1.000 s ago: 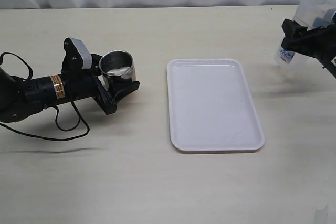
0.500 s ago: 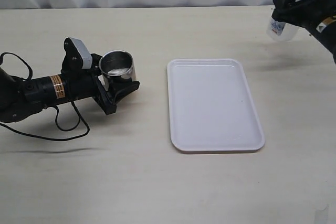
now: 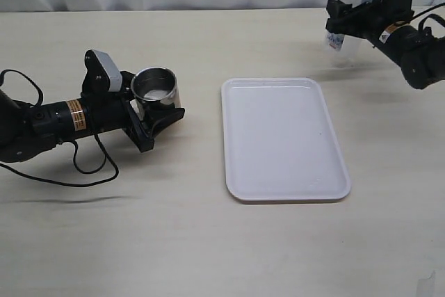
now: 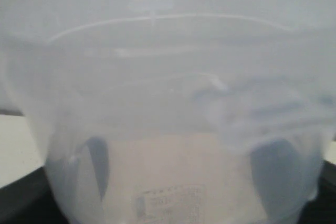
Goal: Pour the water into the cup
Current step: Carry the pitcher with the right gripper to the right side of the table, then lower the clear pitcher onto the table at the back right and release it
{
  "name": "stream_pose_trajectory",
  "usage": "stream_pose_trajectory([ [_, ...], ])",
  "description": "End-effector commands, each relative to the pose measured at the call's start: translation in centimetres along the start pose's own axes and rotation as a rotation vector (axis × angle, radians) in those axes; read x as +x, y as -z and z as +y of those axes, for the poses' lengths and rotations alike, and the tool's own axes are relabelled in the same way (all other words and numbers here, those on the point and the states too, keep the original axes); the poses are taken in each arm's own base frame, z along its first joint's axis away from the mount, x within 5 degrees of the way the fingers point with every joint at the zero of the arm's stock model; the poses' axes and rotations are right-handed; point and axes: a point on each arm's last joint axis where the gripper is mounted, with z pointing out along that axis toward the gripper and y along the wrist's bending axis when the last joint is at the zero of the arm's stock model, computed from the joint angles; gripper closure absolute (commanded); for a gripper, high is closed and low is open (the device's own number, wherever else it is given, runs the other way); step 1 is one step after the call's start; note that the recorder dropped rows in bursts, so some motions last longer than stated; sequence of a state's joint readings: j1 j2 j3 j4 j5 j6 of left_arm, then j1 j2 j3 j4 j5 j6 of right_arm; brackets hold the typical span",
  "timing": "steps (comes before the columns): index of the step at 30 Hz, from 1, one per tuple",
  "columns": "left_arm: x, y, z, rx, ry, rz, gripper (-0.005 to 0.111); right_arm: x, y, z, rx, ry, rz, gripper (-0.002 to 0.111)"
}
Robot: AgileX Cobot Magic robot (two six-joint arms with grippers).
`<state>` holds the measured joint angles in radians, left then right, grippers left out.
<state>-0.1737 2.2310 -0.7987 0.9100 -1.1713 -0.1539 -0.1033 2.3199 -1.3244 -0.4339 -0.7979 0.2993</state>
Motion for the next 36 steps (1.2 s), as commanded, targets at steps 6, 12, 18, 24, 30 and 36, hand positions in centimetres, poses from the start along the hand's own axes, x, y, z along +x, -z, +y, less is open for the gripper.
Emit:
stream_pose_trajectory([
  [6,-0.80,-0.09,0.17,-0.006,-0.003,-0.060,0.107,1.04,-0.31,0.09,-0.017,-0.013,-0.032,0.103],
  [12,-0.80,-0.09,0.17,-0.006,-0.003,-0.060,0.107,1.10,-0.31,0.28,-0.038,0.007,-0.025,0.074],
  [18,-0.80,-0.09,0.19,-0.008,-0.002,-0.060,0.107,1.09,-0.31,0.19,-0.028,0.000,-0.026,0.027],
  [24,-0.80,-0.09,0.19,-0.008,-0.002,-0.060,0.107,1.08,-0.31,0.16,-0.025,-0.002,-0.027,0.014],
  [30,-0.80,-0.09,0.19,-0.008,-0.002,-0.060,0.107,1.26,-0.28,0.45,-0.055,0.027,-0.012,0.015],
  [36,-0.82,-0.09,0.29,-0.019,0.002,-0.062,0.107,1.40,-0.28,0.29,-0.038,0.016,0.003,0.007],
])
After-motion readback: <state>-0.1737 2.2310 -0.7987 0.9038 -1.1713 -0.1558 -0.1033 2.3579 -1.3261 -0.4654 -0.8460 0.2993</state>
